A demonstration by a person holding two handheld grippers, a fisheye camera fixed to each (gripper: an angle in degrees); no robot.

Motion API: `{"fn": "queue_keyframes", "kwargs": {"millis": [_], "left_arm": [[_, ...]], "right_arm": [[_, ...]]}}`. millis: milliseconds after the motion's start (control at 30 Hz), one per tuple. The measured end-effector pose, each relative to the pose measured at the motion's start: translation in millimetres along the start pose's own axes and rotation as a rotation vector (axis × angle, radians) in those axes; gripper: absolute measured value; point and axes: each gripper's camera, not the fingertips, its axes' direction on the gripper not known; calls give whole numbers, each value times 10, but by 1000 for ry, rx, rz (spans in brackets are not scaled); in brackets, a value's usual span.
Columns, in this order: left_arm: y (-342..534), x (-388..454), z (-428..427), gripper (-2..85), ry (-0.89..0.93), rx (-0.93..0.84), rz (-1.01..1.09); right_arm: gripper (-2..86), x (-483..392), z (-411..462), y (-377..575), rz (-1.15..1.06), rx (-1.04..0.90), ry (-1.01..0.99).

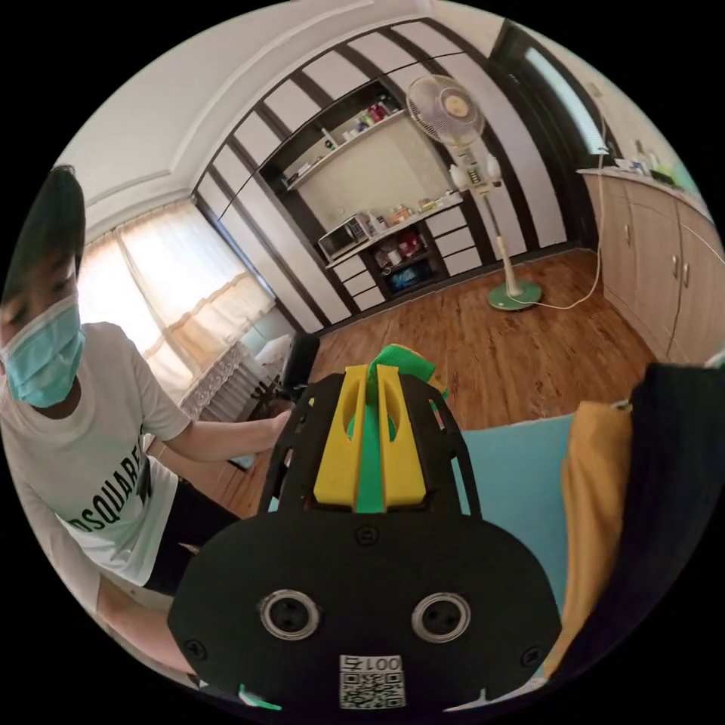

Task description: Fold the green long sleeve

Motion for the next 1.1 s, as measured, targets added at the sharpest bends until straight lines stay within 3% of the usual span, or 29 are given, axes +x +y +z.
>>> {"fn": "queue_keyframes", "kwargs": {"millis": [167, 433, 600, 800, 1100], "left_arm": [[115, -747, -205, 40, 195, 136, -64], [758, -1113, -725, -12, -86, 193, -164], [1179, -1241, -993, -15, -164, 206, -228], [1378, -1080, -1080, -15, -244, 124, -105], [1476, -623, -1105, -13, -290, 29, 118]], "right_arm": [[16, 235, 433, -656, -61, -145, -40], [29, 651, 832, -962, -37, -169, -62], [85, 1092, 1180, -693, 95, -324, -20], [116, 1453, 1919, -649, 226, -277, -374], [108, 1295, 2075, -1087, 57, -345, -895]]}}
